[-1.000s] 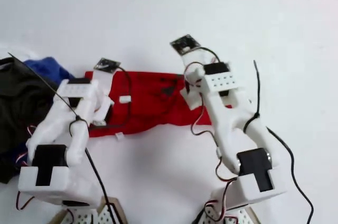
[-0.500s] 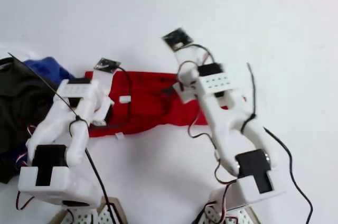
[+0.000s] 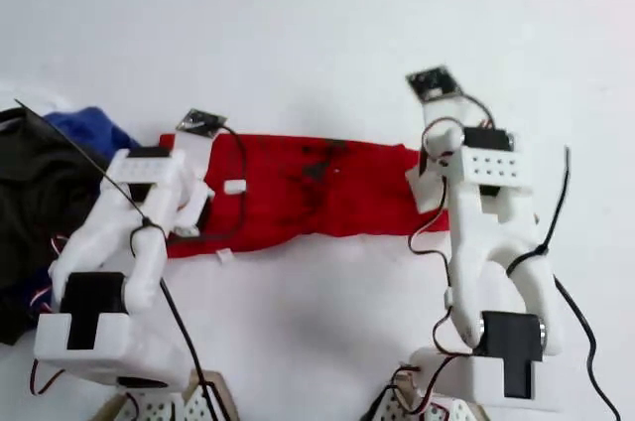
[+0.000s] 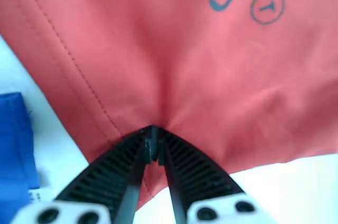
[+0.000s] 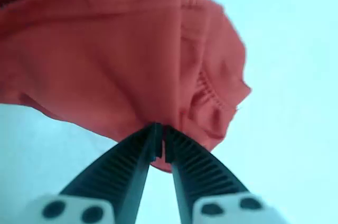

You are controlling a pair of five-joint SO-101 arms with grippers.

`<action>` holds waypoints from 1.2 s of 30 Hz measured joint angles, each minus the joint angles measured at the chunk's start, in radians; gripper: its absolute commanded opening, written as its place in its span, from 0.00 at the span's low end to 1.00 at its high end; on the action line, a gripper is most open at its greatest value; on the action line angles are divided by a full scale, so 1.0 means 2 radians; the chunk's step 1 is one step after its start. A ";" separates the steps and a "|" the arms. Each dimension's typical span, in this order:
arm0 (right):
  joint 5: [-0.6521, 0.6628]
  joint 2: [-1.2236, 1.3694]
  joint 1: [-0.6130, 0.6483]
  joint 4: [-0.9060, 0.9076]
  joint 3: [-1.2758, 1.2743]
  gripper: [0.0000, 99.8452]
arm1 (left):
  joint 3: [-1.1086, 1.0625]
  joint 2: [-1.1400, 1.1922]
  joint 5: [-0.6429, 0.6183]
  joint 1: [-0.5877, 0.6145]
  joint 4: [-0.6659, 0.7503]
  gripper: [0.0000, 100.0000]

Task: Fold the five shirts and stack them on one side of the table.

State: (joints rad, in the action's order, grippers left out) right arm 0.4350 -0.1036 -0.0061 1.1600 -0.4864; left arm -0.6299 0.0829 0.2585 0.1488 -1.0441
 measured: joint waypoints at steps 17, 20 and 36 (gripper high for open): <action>0.091 -0.004 -0.061 -0.012 -0.044 0.02 | 0.000 0.000 0.000 0.000 0.000 0.03; 0.092 -0.042 -0.047 0.012 -0.044 0.02 | 0.000 0.000 0.000 0.000 0.000 0.03; 0.066 -0.221 -0.064 0.050 -0.110 0.02 | 0.103 -0.033 -0.025 0.081 -0.082 0.21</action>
State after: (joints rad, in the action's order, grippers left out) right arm 0.5669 -0.5455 -0.1335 1.2597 -0.7058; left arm -0.4242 0.0169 0.2079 0.3115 -1.2083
